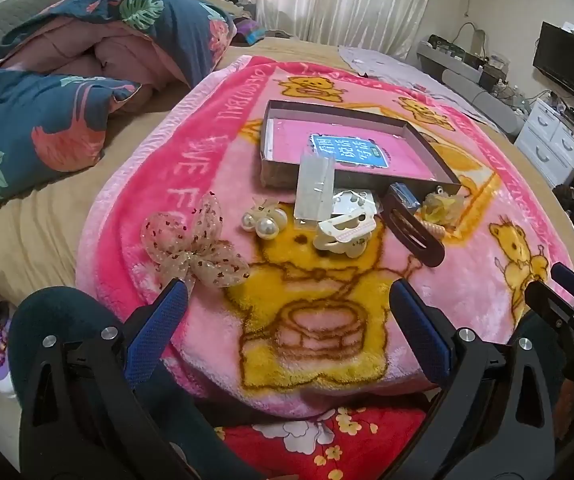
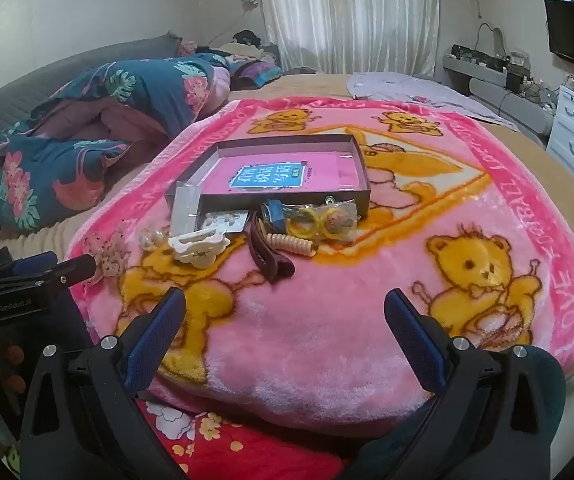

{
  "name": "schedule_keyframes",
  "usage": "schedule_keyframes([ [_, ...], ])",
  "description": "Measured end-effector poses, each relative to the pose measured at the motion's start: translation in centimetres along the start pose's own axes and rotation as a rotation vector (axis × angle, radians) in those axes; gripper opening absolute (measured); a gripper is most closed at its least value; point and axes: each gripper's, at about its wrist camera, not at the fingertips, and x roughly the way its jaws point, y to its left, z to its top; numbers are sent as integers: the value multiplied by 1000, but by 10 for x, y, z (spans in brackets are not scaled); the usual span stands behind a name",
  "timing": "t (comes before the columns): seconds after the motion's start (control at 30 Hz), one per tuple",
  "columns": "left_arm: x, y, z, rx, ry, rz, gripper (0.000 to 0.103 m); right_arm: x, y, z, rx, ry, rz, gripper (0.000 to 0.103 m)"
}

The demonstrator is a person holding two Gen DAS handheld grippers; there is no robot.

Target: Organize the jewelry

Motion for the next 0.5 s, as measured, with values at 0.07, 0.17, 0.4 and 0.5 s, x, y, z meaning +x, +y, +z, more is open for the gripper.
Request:
schedule_keyframes([
  [0.07,5,3,3,-8,8,-4,95,-1,0,0,1,0,0,99],
  [0.17,4,0,2,-10,9,-4,95,-1,1,1,-1,-2,-1,99],
  [0.4,6,6,4,-9,16,-17,95,-3,1,1,2,-4,2,99],
  [0.5,6,6,4,-10,15,-15,95,-3,1,1,3,-5,3,99],
])
